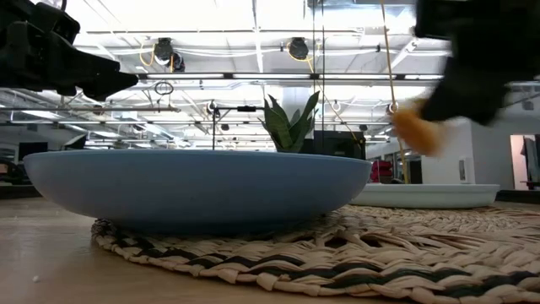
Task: Pick & Place donuts
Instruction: Put the small orange donut on the light blue plate
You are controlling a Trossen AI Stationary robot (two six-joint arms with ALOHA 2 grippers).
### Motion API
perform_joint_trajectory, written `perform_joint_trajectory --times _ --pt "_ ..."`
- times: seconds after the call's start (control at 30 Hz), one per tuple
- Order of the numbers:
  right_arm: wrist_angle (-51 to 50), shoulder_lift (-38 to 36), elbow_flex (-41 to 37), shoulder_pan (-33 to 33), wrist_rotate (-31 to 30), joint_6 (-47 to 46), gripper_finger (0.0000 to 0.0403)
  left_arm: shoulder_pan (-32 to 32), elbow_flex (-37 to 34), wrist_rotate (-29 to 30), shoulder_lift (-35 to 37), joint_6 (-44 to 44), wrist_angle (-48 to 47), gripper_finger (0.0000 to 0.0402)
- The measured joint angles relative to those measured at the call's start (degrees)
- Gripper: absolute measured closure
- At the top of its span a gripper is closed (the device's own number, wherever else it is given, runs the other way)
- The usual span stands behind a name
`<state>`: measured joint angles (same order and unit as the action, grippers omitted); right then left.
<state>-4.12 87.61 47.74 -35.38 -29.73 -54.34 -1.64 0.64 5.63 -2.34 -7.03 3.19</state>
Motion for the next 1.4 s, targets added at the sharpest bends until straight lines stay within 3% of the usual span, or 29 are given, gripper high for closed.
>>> perform_joint_trajectory --times 0.23,0.47,0.67,1.0,1.4 --pt "7.04 -0.02 0.03 13.74 1.85 16.71 0.0402 0.01 0.0 0.02 0.0 0.0 -0.01 0.0096" --pt "21.08 -0.04 2.54 23.92 14.42 36.88 0.0402 0.01 0.0 0.02 -0.01 0.0 0.0 0.0096" --pt "33.83 -0.07 2.57 25.27 22.41 52.07 0.0397 -0.01 0.0 0.02 0.01 0.0 0.01 0.0096" --pt "33.36 -0.08 2.57 26.26 35.75 61.54 0.0399 0.01 0.0 0.02 -0.01 -0.01 -0.01 0.0096" --pt "24.93 -0.07 2.54 26.38 33.31 76.03 0.0396 0.01 0.0 0.03 0.01 -0.02 -0.01 0.0096"
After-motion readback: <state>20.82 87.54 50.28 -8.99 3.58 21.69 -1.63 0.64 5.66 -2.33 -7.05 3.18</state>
